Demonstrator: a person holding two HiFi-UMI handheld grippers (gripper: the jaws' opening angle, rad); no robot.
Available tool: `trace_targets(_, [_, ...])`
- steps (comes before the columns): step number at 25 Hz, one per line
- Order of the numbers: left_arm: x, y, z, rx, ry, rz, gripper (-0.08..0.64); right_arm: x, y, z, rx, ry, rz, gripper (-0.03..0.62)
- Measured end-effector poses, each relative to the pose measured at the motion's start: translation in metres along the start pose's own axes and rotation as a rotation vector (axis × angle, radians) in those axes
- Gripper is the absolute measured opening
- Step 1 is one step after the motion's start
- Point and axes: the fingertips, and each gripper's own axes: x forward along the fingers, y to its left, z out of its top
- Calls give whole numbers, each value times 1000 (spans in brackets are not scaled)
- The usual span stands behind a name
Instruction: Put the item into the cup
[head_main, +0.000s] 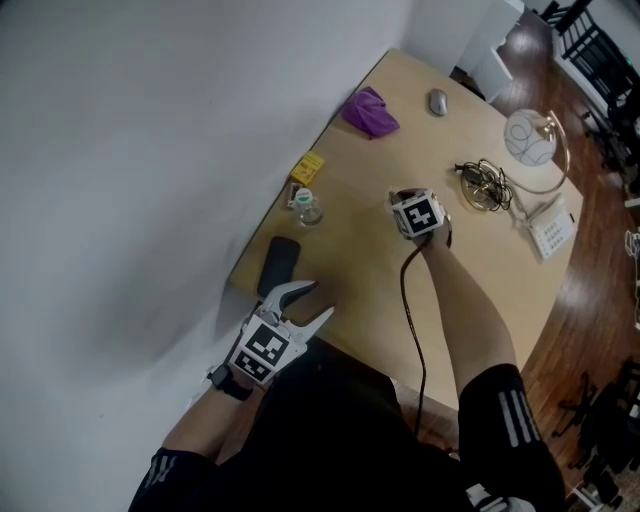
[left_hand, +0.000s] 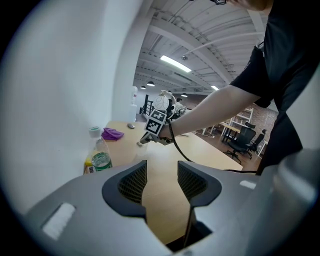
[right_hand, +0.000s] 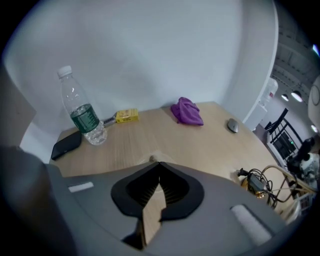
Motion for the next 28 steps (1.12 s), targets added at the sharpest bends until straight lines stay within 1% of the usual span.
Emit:
trace_targets(6, [-1,7,-8,-20,5,1,187,8,4,-10,-22,54,-14,9])
trace_targets(11, [0,7,-5,-16,-3,-6,187,-4,0,-2,-33,17,-32,18])
trace_targets(14, [1,7,-5,-17,-8,-10,187,-14,3,4,-68,-7,-29,25])
trace_targets(18, [2,3,-5,-16,-8,-14,187,-18,6,10,-109,-33,-13,74])
trace_targets(25, [0,3,-11,-26,4,-9,186,-4,-1,9,-123,-13,-37,111])
trace_targets(28, [-2,4,-16,-33,12,-4,186,2,-6,9,-180,9,-67,135])
